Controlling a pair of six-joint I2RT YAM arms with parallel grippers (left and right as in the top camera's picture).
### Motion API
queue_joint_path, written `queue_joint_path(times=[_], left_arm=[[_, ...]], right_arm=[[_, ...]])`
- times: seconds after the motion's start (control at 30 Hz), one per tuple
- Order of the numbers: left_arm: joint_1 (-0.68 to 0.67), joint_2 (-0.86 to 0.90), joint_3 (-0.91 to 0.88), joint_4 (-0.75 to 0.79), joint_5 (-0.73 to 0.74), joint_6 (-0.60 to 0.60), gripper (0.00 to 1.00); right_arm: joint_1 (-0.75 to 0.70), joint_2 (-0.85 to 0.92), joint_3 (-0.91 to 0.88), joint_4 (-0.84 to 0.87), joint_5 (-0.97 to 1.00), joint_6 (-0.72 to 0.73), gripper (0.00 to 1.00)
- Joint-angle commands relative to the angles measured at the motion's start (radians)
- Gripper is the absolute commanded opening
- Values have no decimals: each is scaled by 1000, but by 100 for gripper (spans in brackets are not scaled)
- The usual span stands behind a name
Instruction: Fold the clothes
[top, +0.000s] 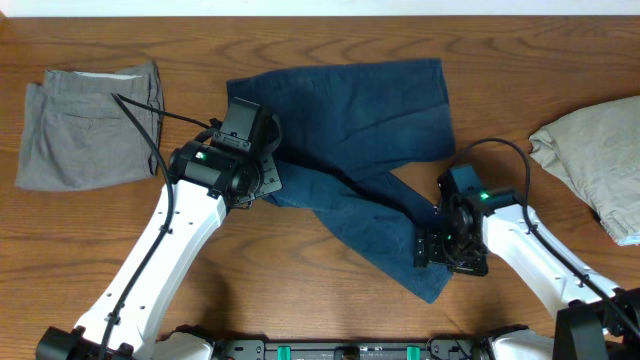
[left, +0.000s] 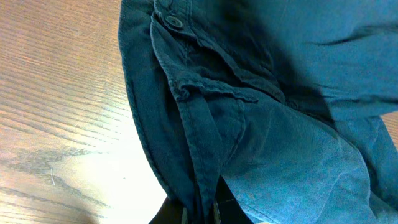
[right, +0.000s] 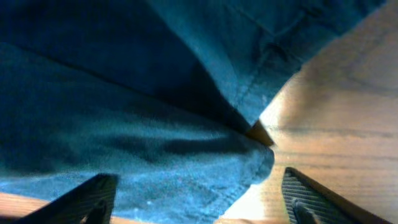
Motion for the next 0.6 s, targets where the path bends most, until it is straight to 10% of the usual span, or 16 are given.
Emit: queue_joint_path(times=[0.0,0.37,0.57], left_arm=[[4,2,4,0,-20,8,6],[4,2,4,-1,-20,8,6],[4,2,4,-1,-20,8,6]], right_arm=[[3,-1,-24,24,2,23,76],[3,-1,-71,24,3,125,52],[3,-1,-73,47,11,151,71]])
